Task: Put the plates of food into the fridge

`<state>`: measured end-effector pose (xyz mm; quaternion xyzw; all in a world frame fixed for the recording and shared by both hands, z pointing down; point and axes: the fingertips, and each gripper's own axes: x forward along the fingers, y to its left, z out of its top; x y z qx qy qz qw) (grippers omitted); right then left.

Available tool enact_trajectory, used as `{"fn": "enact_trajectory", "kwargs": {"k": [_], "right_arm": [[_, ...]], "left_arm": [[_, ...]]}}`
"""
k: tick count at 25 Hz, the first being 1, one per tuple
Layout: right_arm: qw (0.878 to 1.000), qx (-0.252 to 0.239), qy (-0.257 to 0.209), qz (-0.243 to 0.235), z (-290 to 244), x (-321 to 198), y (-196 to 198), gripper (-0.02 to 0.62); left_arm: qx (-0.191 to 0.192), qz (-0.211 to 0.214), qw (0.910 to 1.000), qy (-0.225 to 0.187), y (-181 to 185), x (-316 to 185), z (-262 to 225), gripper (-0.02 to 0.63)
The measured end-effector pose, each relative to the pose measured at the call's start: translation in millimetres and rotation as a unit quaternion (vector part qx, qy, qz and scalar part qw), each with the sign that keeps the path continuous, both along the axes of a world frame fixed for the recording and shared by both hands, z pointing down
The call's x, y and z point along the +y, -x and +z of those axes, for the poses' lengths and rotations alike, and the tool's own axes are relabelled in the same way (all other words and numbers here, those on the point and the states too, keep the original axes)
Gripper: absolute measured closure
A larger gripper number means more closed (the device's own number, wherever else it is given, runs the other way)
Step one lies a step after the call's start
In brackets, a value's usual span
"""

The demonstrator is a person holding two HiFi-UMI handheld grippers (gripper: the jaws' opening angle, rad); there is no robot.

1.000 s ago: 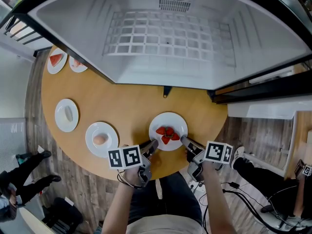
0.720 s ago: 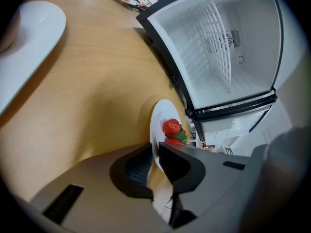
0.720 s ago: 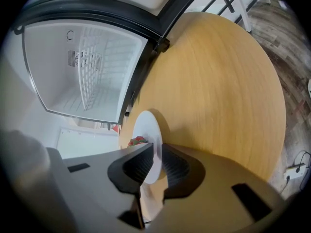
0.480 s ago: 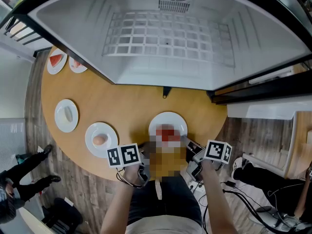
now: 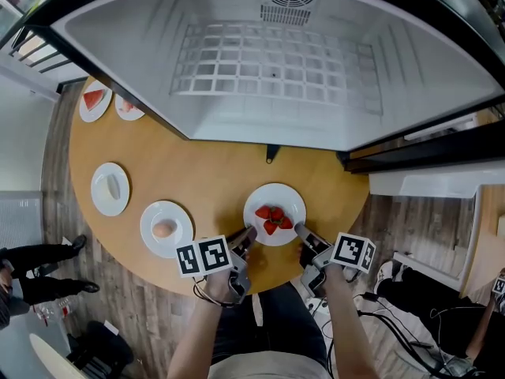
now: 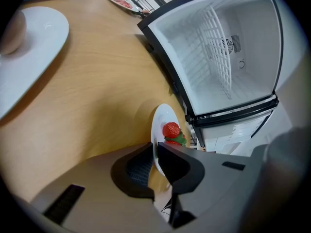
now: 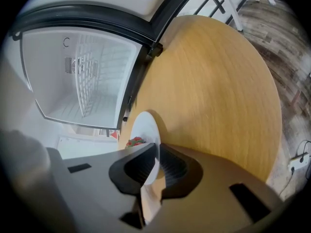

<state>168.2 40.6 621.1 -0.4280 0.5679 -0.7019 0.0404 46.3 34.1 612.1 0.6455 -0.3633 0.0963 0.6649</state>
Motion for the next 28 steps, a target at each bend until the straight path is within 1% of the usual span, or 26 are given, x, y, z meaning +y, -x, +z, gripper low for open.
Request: {"fn": "enact_trajectory", "kwargs": {"k": [4,7,11,16,21,25,28], "right_arm": [[1.0,-0.007,-0.006,0.014,-7,-2,1,0.56],[1.0,0.0,-0.019,0.013,-16,-5,1,0.561],[0.999,-0.002,-0.035,0.014,-34,-11,3,0.563],[0.999,0.004,-0.045,0.006,-66,-22,6,0.565],[0.998,-0.006,-0.065,0.001,-105,-41,14,0.566],[0.996,-0.02,-0.09,0.003,-142,-57,24,0.569],[0.993,-0.028,-0.118,0.009,-170,-72,29,0.569]], "left_arm": [[0.008,-0.015,0.9998,-0.006,2,-3,-6,0.571],[0.015,-0.02,0.9996,-0.013,2,-5,-12,0.569],[0.021,-0.029,0.999,-0.026,5,-10,-29,0.569],[0.027,-0.038,0.9981,-0.04,11,-22,-64,0.569],[0.044,-0.054,0.9961,-0.055,21,-39,-104,0.571],[0.07,-0.074,0.9919,-0.076,30,-54,-142,0.575],[0.086,-0.088,0.9869,-0.104,35,-70,-170,0.578]]}}
